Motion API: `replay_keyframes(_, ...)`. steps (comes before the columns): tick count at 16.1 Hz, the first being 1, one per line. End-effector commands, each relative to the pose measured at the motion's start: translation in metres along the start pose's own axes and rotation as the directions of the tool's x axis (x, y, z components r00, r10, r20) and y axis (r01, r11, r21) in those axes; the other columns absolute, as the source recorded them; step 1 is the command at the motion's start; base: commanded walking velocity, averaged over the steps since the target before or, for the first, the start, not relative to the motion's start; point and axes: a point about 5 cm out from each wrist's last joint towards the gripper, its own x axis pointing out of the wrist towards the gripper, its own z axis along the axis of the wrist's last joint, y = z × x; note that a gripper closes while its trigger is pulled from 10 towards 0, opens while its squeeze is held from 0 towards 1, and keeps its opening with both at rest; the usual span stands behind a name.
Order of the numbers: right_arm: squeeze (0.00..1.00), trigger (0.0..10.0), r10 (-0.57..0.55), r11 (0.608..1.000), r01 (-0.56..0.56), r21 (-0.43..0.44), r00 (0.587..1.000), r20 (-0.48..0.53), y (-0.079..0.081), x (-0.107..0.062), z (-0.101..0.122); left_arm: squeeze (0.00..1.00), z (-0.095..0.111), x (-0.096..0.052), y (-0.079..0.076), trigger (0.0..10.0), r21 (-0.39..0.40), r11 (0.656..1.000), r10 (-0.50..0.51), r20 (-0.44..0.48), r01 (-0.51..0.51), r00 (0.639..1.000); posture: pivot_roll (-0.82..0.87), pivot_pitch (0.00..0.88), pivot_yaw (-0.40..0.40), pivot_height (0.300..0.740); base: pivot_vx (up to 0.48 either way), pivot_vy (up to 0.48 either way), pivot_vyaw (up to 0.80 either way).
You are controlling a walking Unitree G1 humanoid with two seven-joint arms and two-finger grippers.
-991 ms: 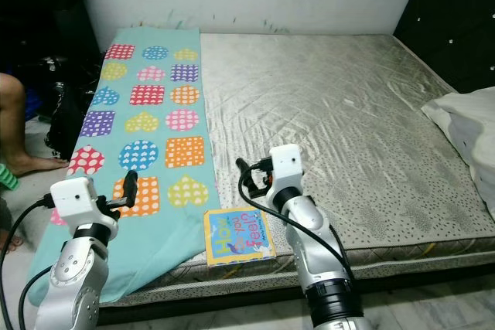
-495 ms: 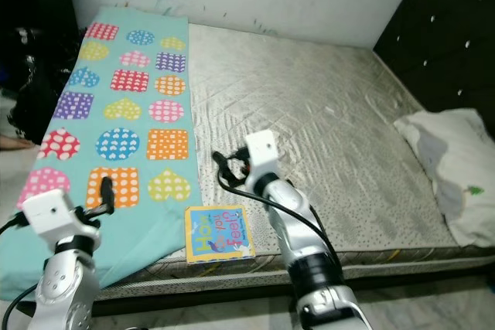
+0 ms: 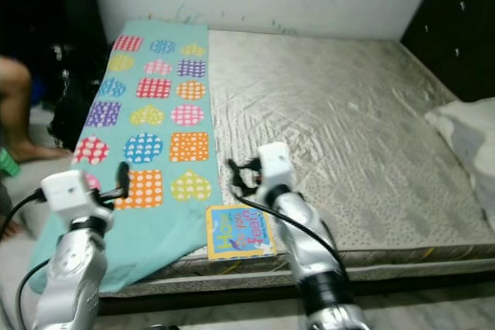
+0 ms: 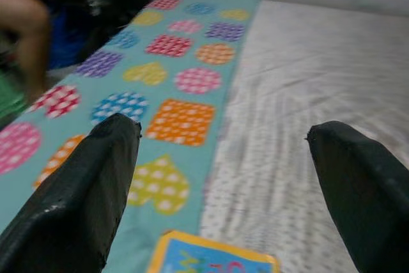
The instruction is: Clean up the room
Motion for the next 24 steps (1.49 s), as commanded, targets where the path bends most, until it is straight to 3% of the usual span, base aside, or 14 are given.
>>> replay_keyframes(1,0.0,10.0,-0.05,0.999,0.05,-0.003,0.998,0.034,-0.008,-0.005,0.006,0.0,-0.005,0.003,-0.009,10.0,0.015,0.998,-0.054,-0.03,0.055,0.998,-0.13,0.023,0.004,0.74,0.0,0.0,0.0)
replay_keyframes(7,0.0,10.0,-0.13,0.991,0.128,0.033,0.99,0.052,-0.014,-0.023,0.001,0.0,-0.007,0.008,-0.013,10.0,0.018,0.991,-0.131,-0.049,0.132,0.99,-0.14,0.035,0.061,0.74,0.0,0.0,0.0)
replay_keyframes(11,0.0,10.0,-0.063,0.998,0.064,-0.02,0.997,0.051,-0.007,-0.014,0.007,0.0,-0.007,0.009,-0.014,10.0,0.006,0.994,-0.105,-0.039,0.105,0.994,-0.11,0.032,0.004,0.74,0.0,0.0,0.2)
replay_keyframes(16,0.0,10.0,-0.052,0.998,0.052,-0.021,0.998,0.034,-0.007,-0.013,0.006,0.0,-0.011,-0.002,-0.015,10.0,-0.009,0.996,-0.091,-0.042,0.091,0.995,-0.1,0.049,-0.025,0.74,0.0,-0.121,0.43)
replay_keyframes(24,0.0,10.0,-0.065,0.997,0.066,-0.043,0.998,0.018,-0.017,-0.016,0.005,0.0,-0.013,-0.003,-0.018,10.0,-0.023,0.996,-0.085,-0.048,0.084,0.995,-0.12,0.052,-0.036,0.74,0.0,-0.226,0.0)
